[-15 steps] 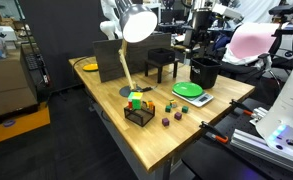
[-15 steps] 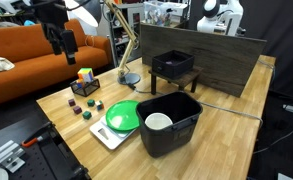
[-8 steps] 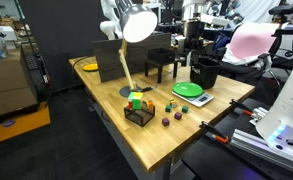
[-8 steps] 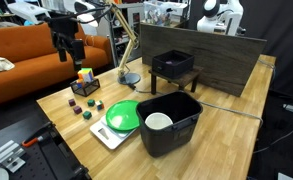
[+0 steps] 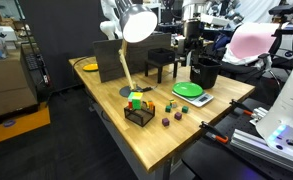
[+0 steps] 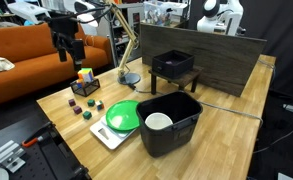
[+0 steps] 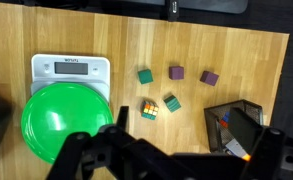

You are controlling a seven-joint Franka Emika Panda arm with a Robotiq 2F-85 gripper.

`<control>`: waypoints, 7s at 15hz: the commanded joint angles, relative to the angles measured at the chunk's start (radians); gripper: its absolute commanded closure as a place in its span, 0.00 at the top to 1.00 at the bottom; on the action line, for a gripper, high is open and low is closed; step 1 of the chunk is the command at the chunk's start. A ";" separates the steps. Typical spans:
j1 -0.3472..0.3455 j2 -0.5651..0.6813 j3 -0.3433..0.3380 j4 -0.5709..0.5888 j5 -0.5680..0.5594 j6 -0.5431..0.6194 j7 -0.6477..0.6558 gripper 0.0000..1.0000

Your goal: Move the small Rubik's cube from the table to the black rack

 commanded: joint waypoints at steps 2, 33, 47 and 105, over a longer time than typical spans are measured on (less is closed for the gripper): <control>-0.026 0.045 0.011 0.012 0.001 0.047 -0.006 1.00; -0.078 0.629 0.039 0.192 0.234 0.272 -0.285 1.00; -0.124 0.802 0.091 0.300 0.207 0.280 -0.194 1.00; 0.077 0.179 0.200 0.023 -0.022 0.271 0.272 0.33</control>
